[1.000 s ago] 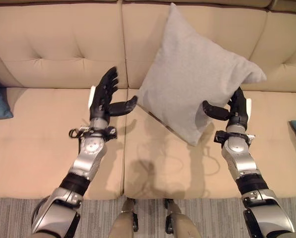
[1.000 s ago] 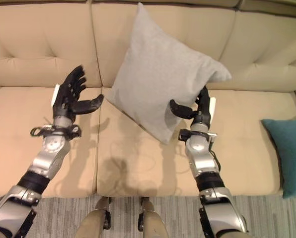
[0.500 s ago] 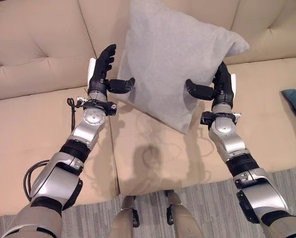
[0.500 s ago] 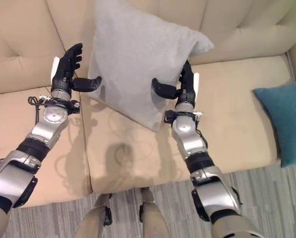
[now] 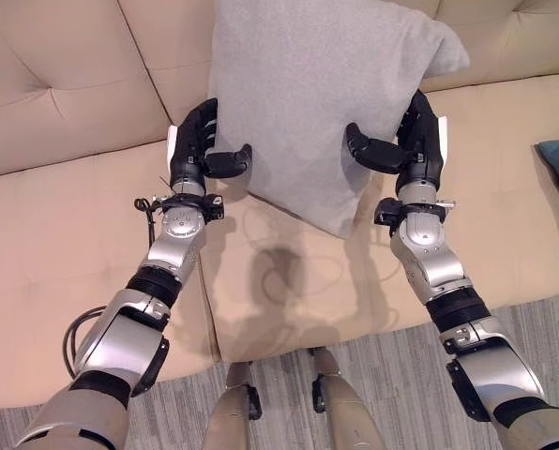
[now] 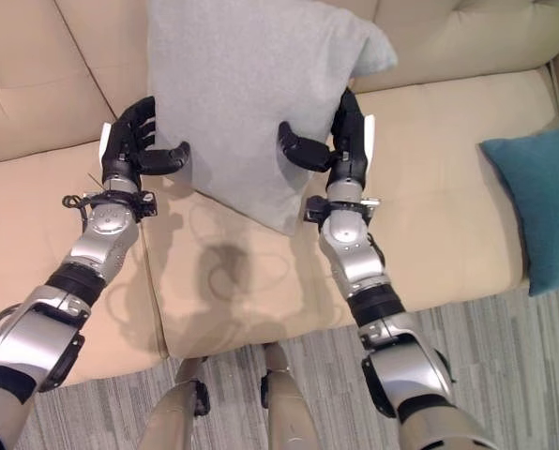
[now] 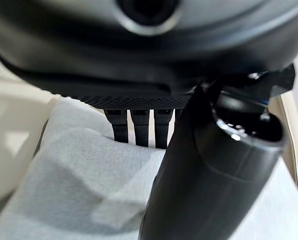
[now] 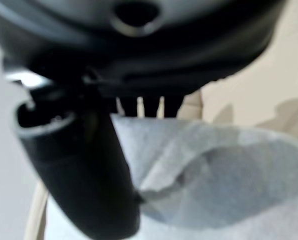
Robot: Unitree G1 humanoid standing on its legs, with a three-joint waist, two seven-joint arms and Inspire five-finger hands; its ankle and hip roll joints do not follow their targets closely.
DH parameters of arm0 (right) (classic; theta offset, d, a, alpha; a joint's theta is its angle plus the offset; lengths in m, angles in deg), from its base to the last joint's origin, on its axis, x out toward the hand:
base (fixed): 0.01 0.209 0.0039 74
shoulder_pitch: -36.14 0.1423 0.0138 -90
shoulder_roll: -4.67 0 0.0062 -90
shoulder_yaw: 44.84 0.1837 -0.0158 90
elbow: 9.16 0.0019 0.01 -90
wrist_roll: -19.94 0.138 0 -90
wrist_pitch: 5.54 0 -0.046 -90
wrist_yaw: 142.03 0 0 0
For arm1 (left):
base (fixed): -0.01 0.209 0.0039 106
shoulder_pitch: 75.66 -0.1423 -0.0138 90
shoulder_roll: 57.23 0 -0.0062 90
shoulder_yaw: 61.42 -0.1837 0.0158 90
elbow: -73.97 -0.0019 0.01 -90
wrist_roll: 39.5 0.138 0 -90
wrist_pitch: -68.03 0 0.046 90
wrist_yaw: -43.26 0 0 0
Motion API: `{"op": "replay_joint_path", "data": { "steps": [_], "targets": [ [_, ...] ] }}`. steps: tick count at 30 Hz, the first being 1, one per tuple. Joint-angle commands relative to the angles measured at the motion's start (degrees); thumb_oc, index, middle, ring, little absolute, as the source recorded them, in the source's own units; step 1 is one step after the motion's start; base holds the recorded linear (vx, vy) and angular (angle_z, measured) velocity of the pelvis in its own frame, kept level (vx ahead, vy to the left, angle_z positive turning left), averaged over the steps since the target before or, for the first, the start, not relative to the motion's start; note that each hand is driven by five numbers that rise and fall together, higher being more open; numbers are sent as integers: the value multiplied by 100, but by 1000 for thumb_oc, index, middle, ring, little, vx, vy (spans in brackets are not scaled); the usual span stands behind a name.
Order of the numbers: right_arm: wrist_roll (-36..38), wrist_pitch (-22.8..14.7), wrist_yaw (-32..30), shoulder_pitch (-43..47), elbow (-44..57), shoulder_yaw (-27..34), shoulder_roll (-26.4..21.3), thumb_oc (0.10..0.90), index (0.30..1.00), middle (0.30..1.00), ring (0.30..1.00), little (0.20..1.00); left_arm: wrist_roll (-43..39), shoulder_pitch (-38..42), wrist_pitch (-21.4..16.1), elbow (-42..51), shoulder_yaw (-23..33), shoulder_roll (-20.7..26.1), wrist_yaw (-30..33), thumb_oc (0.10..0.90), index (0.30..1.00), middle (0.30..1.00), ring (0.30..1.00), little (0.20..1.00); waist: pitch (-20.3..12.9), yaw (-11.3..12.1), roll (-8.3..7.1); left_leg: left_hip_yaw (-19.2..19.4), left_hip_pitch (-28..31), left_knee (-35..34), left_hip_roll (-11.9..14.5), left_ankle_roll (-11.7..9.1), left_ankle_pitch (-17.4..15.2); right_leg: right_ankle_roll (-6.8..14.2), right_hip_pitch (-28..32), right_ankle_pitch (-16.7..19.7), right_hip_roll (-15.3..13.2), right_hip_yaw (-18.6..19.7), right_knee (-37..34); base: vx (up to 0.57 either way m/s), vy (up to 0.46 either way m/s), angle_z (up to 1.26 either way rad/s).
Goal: Pick up all the scattered cushions and arrange them neatly on the sofa.
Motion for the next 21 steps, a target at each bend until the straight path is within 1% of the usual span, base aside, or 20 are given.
{"op": "replay_joint_path", "data": {
  "steps": [1, 3, 7, 8, 10, 11, 13, 14, 15, 18, 21],
  "targets": [
    [-182, -660, 375, 808, 483, -133, 331, 400, 300, 300, 300, 300, 58, 542, -645, 877, -335, 30, -443, 400, 300, 300, 300, 300, -249, 59, -133, -284, 52, 8, -76, -334, -531, 650, -171, -86, -456, -459, 24, 19, -4, 7],
    [-195, -668, 383, 795, 473, -111, 329, 400, 300, 300, 300, 300, 45, 508, -672, 971, -297, 42, -428, 400, 300, 300, 300, 300, -257, 68, -129, -298, 56, 8, -81, -336, -535, 653, -164, -91, -455, -472, 24, 18, -7, 8],
    [-238, -759, 379, 706, 603, 36, 339, 400, 300, 300, 300, 300, -159, 262, -908, 1659, 12, -79, -290, 400, 300, 300, 300, 300, -285, 146, -143, -345, 89, 8, -81, -358, -557, 661, -82, -134, -466, -531, 24, 17, -21, 6],
    [-239, -758, 378, 699, 607, 34, 338, 400, 300, 300, 300, 300, -153, 250, -903, 1671, 15, -80, -284, 400, 300, 300, 300, 300, -288, 143, -139, -349, 90, 8, -80, -358, -558, 660, -80, -135, -466, -534, 24, 0, 0, 0],
    [-256, -839, 369, 638, 849, 138, 347, 400, 300, 300, 300, 300, -174, -23, -1050, 2253, 244, -258, -183, 400, 300, 300, 300, 300, -279, 194, -157, -374, 115, 8, -83, -373, -578, 668, -41, -154, -472, -566, 24, 11, -13, 2],
    [-267, -936, 387, 600, 1091, 233, 384, 400, 300, 300, 300, 300, -87, -258, -1125, 2679, 398, -388, -119, 400, 300, 300, 300, 300, -265, 237, -182, -393, 131, 8, -88, -386, -595, 672, -21, -176, -477, -587, 24, 12, -11, 6],
    [-277, -982, 421, 575, 1179, 261, 395, 400, 300, 300, 300, 300, -28, -350, -1152, 2851, 471, -426, -88, 400, 300, 300, 300, 300, -264, 261, -192, -399, 134, 8, -87, -396, -599, 676, -16, -184, -481, -606, 24, -3, -22, 17],
    [-418, -1076, 501, 587, 1532, 316, 354, 400, 300, 300, 300, 300, 175, -523, -1247, 3302, 658, -481, 5, 400, 300, 300, 300, 300, -262, 326, -247, -452, 89, 8, -89, -421, -561, 669, -29, -176, -490, -640, 24, 3, -44, 22],
    [-477, -1109, 532, 607, 1639, 325, 338, 400, 300, 300, 300, 300, 270, -549, -1284, 3411, 704, -460, 31, 400, 300, 300, 300, 300, -264, 361, -259, -470, 107, 8, -73, -436, -600, 674, -5, -211, -481, -650, 24, 1, -40, 18],
    [-653, -1179, 596, 687, 1979, 324, 319, 400, 300, 300, 300, 300, 602, -619, -1340, 3721, 810, -388, 174, 400, 300, 300, 300, 300, -255, 418, -306, -511, 81, 8, -68, -460, -553, 667, -1, -201, -488, -697, 24, 4, -32, 6],
    [-903, -1233, 608, 798, 2270, 304, 303, 400, 300, 300, 300, 300, 920, -674, -1430, 3900, 924, -300, 346, 400, 300, 300, 300, 300, -250, 499, -343, -544, 88, 8, -50, -482, -590, 673, 44, -251, -486, -724, 24, 1, -17, 13]
  ]
}}
